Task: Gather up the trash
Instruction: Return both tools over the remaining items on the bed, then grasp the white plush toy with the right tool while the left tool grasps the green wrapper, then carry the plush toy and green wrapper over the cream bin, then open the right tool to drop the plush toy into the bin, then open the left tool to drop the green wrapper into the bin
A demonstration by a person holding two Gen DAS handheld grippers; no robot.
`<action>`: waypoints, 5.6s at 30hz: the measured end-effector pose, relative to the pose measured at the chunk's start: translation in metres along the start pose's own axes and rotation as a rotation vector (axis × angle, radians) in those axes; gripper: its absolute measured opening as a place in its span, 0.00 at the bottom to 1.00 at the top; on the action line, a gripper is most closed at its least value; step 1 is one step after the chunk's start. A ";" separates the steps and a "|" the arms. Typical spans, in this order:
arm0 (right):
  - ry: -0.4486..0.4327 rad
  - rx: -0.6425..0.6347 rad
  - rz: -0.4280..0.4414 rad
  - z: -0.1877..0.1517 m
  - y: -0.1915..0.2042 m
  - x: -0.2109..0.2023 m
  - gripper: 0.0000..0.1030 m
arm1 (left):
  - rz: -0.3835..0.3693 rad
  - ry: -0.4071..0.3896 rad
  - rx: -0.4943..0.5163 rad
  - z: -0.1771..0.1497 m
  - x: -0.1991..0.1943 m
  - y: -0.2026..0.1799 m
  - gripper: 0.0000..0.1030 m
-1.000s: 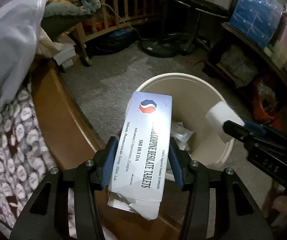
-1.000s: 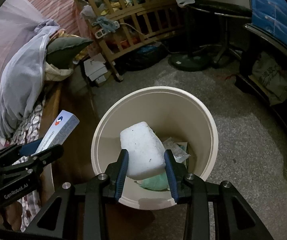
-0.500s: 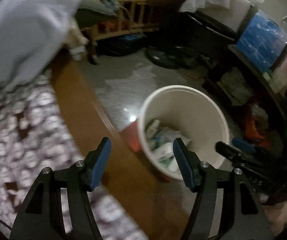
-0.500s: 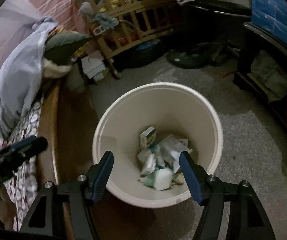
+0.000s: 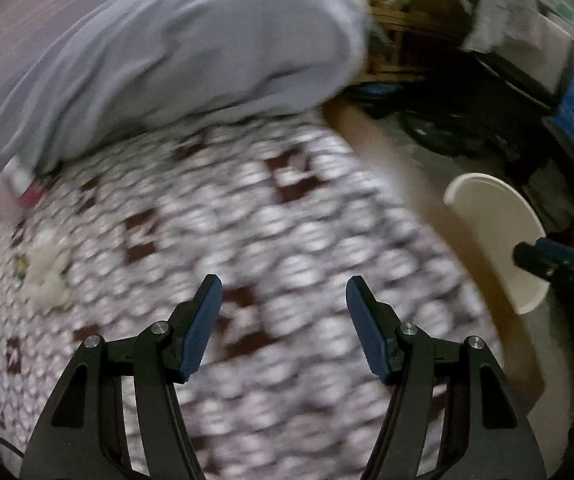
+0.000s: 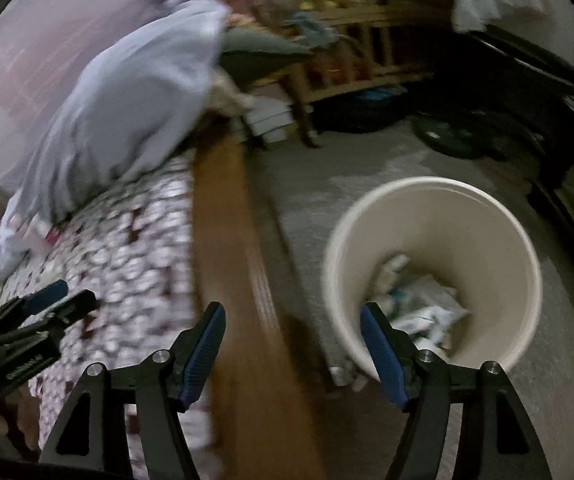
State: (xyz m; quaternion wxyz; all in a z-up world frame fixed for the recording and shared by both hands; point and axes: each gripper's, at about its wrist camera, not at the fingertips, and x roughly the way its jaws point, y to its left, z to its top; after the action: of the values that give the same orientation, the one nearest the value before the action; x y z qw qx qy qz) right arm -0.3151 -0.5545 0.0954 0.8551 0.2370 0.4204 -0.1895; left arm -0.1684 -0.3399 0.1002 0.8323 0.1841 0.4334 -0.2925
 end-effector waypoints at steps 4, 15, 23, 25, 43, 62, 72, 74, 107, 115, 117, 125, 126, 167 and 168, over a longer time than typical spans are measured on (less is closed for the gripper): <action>0.034 -0.092 0.065 0.006 0.055 0.015 0.69 | 0.069 0.009 -0.090 -0.014 -0.002 0.066 0.61; 0.153 -0.280 0.198 0.010 0.192 0.069 0.69 | 0.223 0.029 -0.357 -0.051 -0.009 0.244 0.61; 0.275 -0.315 0.351 0.015 0.317 0.138 0.70 | 0.282 0.049 -0.484 -0.081 -0.015 0.324 0.61; 0.302 -0.304 0.401 0.014 0.348 0.156 0.70 | 0.270 0.046 -0.515 -0.088 -0.016 0.342 0.61; 0.308 -0.466 0.426 0.002 0.391 0.175 0.45 | 0.051 -0.059 -0.615 -0.046 0.018 0.370 0.68; 0.225 -0.400 0.345 0.013 0.266 0.105 0.45 | 0.008 0.033 -0.566 -0.022 0.094 0.297 0.09; 0.185 -0.308 0.328 0.002 0.210 0.073 0.46 | -0.083 0.008 -0.400 -0.040 0.022 0.223 0.05; 0.170 -0.298 0.325 0.000 0.199 0.063 0.46 | -0.099 -0.001 -0.367 -0.038 0.009 0.202 0.05; 0.021 -0.098 0.188 -0.013 0.026 -0.037 0.46 | -0.236 -0.076 -0.011 0.004 -0.068 -0.027 0.05; -0.015 -0.026 0.087 -0.010 -0.026 -0.052 0.46 | -0.307 -0.065 0.032 0.020 -0.059 -0.078 0.05; -0.017 -0.003 0.069 -0.011 -0.039 -0.052 0.46 | -0.327 -0.060 0.048 0.024 -0.054 -0.093 0.05; -0.002 0.048 -0.001 -0.014 -0.077 -0.048 0.46 | -0.362 -0.045 0.106 0.040 -0.035 -0.146 0.05; 0.002 0.053 -0.005 -0.014 -0.080 -0.047 0.46 | -0.363 -0.042 0.110 0.041 -0.032 -0.150 0.05; -0.046 0.162 -0.169 -0.027 -0.127 -0.024 0.56 | -0.290 -0.034 0.205 0.043 0.025 -0.215 0.43; -0.054 0.159 -0.171 -0.029 -0.125 -0.027 0.56 | -0.279 -0.044 0.207 0.042 0.019 -0.211 0.44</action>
State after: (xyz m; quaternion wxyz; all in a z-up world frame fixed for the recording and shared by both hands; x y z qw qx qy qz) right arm -0.4139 -0.6366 0.0711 0.8252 0.2622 0.3997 -0.3010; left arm -0.2708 -0.5305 0.0960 0.7696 0.2005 0.4039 -0.4521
